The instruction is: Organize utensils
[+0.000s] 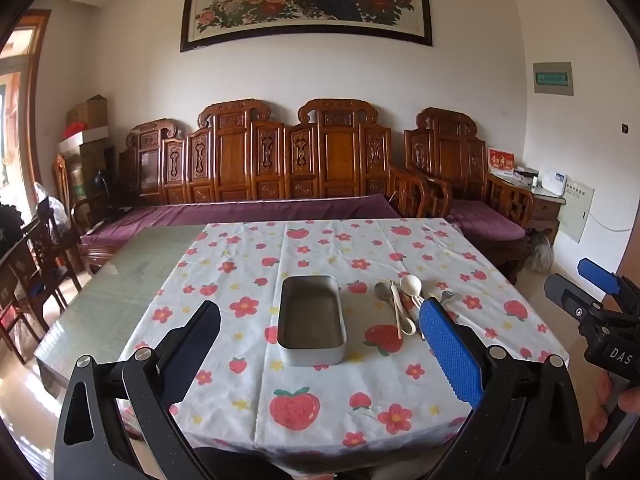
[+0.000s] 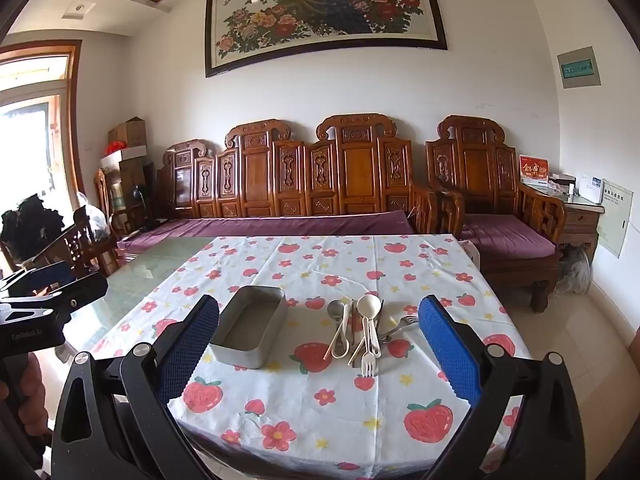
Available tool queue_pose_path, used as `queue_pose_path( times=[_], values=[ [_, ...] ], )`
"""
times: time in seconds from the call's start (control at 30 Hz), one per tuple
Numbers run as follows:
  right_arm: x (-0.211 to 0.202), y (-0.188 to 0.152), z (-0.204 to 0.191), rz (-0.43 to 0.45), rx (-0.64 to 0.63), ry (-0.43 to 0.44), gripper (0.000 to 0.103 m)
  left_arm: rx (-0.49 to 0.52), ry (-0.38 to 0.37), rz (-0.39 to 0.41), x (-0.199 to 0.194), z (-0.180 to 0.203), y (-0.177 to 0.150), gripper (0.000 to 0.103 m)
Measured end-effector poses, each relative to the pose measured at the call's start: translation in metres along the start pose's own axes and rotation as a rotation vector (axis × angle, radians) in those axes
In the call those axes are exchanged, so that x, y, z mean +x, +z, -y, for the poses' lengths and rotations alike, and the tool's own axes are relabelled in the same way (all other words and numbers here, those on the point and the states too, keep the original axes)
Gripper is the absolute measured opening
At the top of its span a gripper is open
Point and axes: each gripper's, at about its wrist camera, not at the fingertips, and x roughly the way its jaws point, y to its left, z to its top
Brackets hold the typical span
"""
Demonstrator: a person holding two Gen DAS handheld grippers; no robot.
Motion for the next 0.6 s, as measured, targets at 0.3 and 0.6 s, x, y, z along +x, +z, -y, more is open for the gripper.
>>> queue_pose_path(
  times=[0.3,0.6],
  values=[
    [-0.0026,0.0004,0.0015,0.007,0.007,0.004,0.101,0.003,-0.002,-0.002,-0.0004,-0.0006,-0.0003,0.097],
    [-0.0018,0.0009,-0.0004,0.006,0.005,0.003,0.101,0.002,0.001,-0.004,0.0001,-0.0007,0.0003,0.097]
  ],
)
